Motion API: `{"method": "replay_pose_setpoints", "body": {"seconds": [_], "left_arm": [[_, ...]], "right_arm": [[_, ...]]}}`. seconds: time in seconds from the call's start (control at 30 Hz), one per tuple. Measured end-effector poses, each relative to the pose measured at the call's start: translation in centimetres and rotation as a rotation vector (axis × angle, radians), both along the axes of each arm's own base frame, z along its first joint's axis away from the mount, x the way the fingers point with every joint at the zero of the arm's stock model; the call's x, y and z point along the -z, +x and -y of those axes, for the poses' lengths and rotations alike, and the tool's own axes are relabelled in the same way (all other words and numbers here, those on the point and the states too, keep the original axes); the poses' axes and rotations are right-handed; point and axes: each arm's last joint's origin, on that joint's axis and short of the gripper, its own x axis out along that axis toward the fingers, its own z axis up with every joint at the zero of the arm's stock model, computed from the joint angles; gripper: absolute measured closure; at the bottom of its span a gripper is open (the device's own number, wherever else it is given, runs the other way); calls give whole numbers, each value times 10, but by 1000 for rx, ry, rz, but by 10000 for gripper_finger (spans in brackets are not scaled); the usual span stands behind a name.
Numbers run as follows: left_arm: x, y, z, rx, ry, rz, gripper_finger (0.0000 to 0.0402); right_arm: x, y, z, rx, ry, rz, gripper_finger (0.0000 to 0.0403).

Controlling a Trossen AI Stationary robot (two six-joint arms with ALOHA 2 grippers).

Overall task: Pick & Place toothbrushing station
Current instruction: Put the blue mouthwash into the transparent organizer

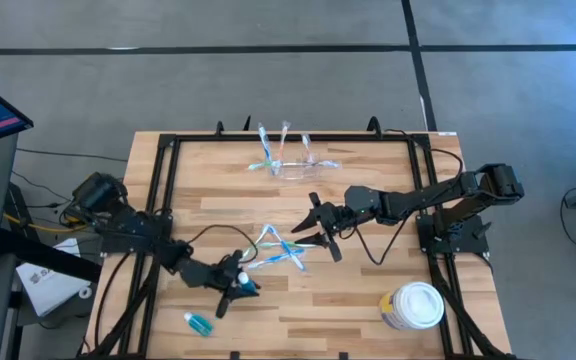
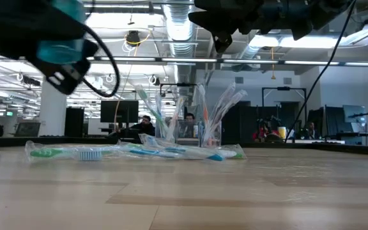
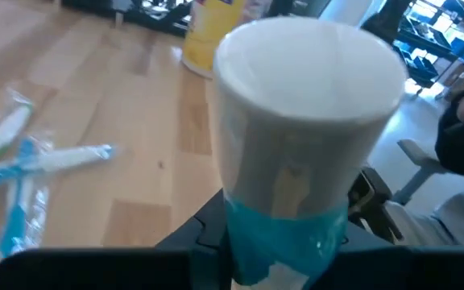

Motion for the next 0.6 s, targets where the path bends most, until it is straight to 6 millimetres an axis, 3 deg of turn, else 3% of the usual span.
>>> {"method": "replay_pose_setpoints", "body": {"seconds": [0.3,0.6], "left_arm": [[-2,25,-42,-51,-25,-9,332],[-25,54,-60,-44,85,82,332]], "right_arm": [[-1,0,0,2,17,6,272],[-3,4,-1,5,37,22,272]]}}
